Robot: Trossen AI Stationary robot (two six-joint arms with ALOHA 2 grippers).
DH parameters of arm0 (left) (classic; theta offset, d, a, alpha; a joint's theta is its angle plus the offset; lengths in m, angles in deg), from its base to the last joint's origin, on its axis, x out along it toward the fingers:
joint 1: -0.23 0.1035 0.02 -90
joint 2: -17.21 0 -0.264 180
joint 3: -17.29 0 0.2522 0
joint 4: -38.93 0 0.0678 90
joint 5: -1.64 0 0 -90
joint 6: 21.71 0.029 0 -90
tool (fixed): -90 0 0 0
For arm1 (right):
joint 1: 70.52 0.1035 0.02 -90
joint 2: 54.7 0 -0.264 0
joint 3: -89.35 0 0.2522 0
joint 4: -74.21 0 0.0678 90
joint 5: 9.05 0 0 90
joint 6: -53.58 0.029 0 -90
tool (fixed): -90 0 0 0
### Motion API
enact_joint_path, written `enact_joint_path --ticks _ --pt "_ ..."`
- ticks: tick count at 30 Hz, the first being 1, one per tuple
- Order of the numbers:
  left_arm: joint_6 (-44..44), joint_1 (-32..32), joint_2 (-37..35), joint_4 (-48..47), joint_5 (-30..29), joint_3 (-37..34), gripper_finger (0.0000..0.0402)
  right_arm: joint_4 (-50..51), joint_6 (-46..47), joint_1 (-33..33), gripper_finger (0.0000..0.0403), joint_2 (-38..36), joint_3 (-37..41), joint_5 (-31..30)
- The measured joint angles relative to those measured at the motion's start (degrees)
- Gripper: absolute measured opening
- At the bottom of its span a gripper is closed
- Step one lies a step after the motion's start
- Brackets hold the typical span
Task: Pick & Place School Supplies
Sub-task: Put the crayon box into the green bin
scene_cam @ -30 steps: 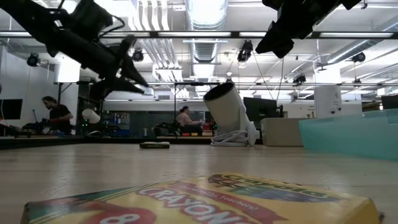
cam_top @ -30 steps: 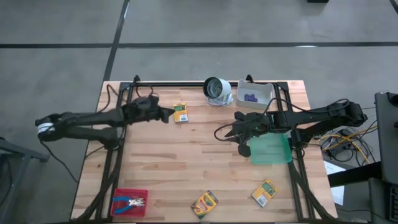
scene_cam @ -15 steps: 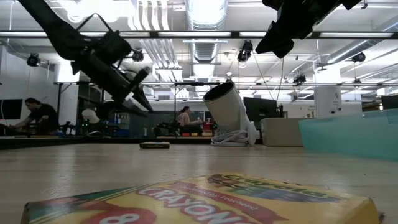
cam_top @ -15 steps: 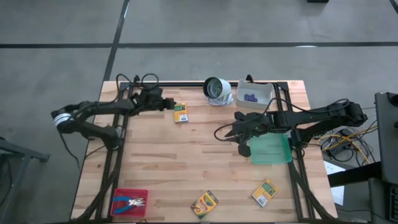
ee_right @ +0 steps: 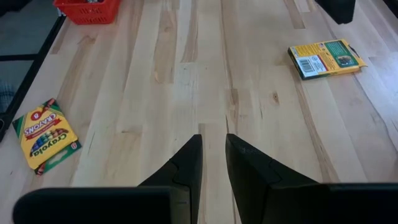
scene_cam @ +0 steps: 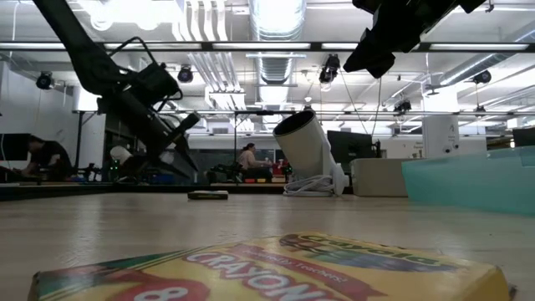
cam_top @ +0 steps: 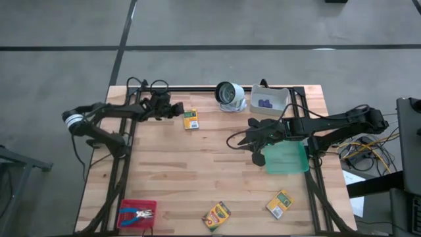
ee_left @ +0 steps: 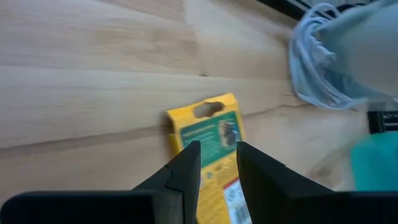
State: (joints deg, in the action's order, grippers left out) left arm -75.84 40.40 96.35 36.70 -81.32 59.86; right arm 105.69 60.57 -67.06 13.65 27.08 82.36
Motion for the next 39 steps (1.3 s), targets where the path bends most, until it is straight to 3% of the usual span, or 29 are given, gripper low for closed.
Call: enact_joint_path --ticks 10,22,39 --pt "-2.28 3.46 7.90 4.62 7.87 0.67 0.0108 0.00 0.05 0.00 0.0068 0.00 0.00 -0.02" --pt "-1.22 5.89 9.52 4.63 7.00 2.12 0.0108 0.00 -0.08 0.00 0.0068 0.00 0.00 0.00" --pt "0.60 7.12 14.75 4.43 10.11 5.65 0.0108 -0.02 -0.08 0.00 0.0068 -0.02 0.00 0.00"
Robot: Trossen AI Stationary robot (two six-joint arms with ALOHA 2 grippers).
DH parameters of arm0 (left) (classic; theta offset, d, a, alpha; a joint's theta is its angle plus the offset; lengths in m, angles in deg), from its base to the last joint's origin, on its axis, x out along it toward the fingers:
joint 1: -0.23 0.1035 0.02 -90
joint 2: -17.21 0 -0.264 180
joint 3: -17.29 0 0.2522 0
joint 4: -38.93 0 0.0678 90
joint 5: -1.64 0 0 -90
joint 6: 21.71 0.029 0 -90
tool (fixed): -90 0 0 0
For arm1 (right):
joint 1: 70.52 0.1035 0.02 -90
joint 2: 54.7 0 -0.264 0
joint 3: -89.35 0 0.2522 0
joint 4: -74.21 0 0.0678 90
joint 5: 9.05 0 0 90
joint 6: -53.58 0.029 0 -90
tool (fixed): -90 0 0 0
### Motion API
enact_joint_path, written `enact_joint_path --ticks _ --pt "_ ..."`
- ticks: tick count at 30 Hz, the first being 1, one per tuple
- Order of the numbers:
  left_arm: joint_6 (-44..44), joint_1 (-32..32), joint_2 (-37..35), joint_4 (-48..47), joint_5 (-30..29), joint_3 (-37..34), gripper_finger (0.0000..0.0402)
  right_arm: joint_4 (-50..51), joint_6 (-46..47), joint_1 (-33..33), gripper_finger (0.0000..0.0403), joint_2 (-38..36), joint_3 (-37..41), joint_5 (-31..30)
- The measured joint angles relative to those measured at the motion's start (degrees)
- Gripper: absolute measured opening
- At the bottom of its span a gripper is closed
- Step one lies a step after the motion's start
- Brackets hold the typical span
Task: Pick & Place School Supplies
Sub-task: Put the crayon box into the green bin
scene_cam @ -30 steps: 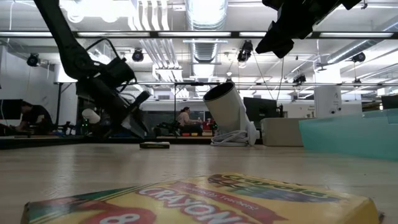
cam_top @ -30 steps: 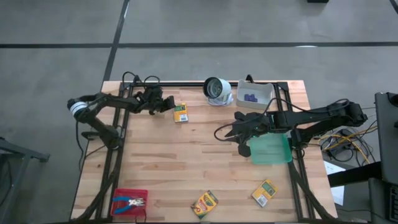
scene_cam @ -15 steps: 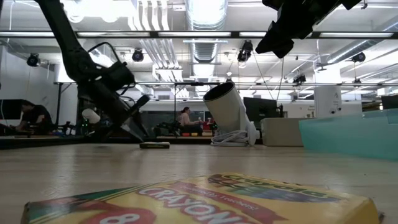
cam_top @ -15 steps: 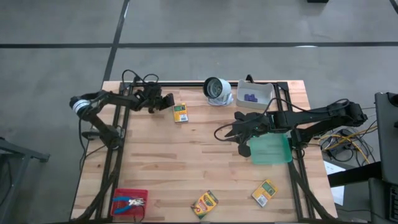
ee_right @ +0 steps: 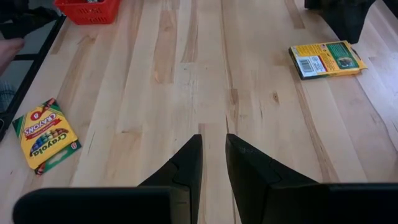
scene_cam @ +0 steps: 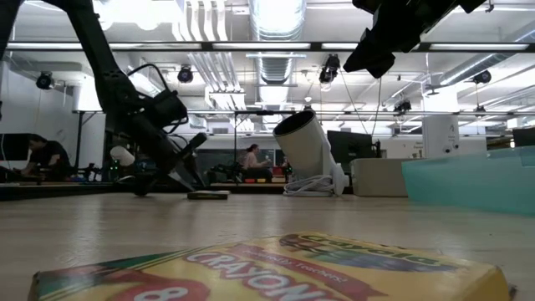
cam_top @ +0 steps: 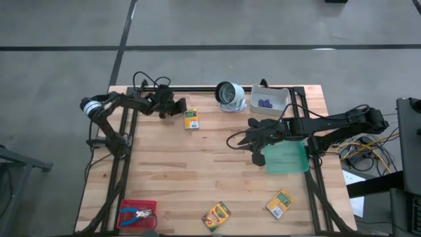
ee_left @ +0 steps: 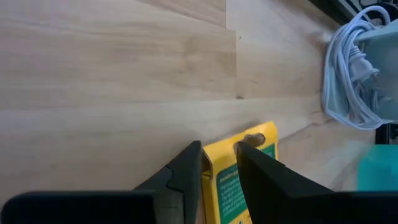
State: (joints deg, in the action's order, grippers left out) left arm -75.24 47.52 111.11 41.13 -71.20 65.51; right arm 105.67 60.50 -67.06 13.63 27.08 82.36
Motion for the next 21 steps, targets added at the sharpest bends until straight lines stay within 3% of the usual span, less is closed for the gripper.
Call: enact_joint_path --ticks 14,21 --pt "0.32 0.02 2.15 0.11 1.17 1.26 0.0105 0.02 0.08 0.00 0.0068 0.02 0.00 0.00" --pt "0.61 -0.05 2.24 0.04 1.00 1.26 0.0068 0.02 0.00 0.00 0.0068 0.02 0.00 0.00"
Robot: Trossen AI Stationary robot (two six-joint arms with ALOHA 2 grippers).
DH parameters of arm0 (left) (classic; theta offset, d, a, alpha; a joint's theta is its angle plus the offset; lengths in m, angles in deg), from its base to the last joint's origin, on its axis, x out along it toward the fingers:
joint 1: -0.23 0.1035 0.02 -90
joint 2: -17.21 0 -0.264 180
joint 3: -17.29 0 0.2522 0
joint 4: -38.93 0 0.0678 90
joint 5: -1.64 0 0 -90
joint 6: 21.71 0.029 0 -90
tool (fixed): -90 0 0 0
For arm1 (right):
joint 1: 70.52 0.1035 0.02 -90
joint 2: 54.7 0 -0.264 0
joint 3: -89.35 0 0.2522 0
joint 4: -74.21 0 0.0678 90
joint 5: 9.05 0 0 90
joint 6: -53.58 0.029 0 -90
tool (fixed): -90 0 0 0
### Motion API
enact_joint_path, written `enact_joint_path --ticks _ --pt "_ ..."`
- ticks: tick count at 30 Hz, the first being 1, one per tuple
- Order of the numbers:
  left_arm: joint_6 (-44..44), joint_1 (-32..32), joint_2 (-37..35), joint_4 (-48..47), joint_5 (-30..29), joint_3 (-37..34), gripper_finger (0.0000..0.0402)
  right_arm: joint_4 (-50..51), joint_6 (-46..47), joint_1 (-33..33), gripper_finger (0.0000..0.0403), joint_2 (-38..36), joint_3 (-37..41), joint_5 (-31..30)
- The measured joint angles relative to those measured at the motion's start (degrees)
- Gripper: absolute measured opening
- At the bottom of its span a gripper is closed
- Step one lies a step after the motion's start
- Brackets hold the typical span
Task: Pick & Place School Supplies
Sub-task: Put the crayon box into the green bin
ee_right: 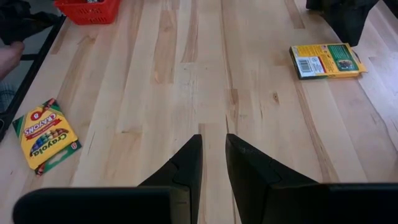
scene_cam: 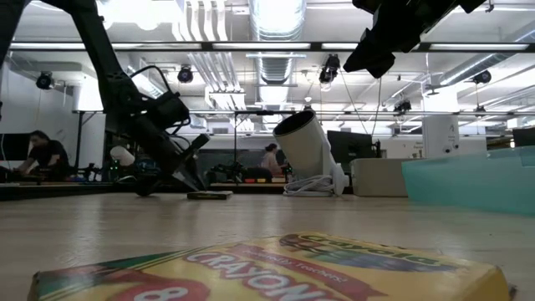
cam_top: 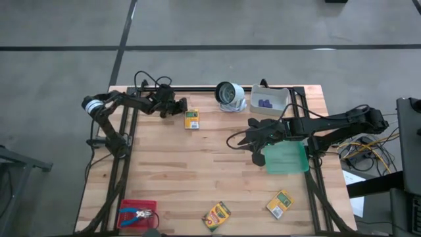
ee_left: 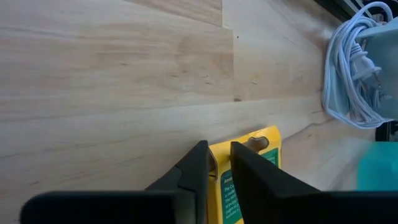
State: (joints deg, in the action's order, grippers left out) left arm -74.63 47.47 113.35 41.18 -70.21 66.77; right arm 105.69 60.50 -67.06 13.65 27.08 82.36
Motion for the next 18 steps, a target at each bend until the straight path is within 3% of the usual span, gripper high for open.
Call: enact_joint_path --ticks 11,18 --pt "0.55 -0.08 0.02 -0.10 0.04 -0.07 0.0032 0.00 0.00 0.00 0.0068 -0.01 0.00 -0.01" --pt "0.97 -0.24 0.04 -0.18 0.87 -0.09 0.0032 0.00 0.11 0.00 0.0068 0.00 0.00 -0.02"
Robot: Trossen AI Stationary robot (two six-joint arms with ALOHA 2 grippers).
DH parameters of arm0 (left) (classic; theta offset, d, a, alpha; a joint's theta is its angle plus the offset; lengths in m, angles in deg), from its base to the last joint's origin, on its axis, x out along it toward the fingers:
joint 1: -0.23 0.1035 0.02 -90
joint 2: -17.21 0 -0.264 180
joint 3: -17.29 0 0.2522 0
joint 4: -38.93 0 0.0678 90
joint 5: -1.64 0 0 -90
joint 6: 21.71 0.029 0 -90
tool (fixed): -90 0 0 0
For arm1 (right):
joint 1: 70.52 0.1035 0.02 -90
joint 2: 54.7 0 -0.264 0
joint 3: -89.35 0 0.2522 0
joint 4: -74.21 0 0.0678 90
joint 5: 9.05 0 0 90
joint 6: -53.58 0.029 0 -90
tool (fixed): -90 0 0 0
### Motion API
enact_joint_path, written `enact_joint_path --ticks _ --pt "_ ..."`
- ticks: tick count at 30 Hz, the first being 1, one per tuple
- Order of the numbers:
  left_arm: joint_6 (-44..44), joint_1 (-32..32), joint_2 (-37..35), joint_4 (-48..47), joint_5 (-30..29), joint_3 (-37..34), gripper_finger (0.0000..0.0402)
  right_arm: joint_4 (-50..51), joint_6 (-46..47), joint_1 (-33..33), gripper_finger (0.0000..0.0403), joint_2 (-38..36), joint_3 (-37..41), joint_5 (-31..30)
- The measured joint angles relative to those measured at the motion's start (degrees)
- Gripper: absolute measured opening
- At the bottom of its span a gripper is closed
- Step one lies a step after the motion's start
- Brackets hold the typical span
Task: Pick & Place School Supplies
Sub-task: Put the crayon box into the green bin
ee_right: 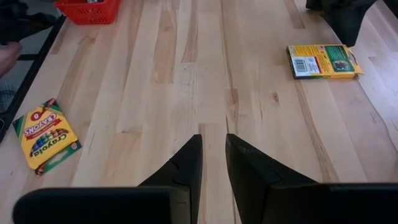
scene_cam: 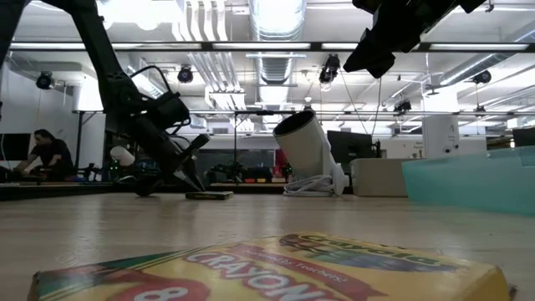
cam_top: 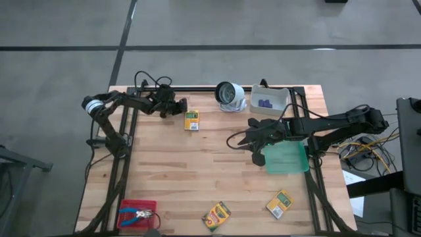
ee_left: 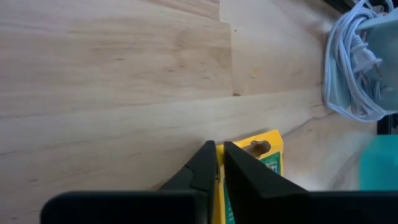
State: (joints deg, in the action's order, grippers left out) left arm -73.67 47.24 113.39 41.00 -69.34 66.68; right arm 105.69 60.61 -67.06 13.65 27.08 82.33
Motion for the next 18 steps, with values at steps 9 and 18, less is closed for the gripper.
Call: enact_joint_path --ticks 9,18 --pt "3.57 -2.86 0.00 -0.94 1.72 -0.02 0.0043 0.00 -0.08 0.00 0.0068 0.00 0.00 0.02" --pt "3.47 -10.14 0.02 -3.83 2.22 0.00 0.0042 0.00 -0.11 0.00 0.0068 0.00 0.00 0.01"
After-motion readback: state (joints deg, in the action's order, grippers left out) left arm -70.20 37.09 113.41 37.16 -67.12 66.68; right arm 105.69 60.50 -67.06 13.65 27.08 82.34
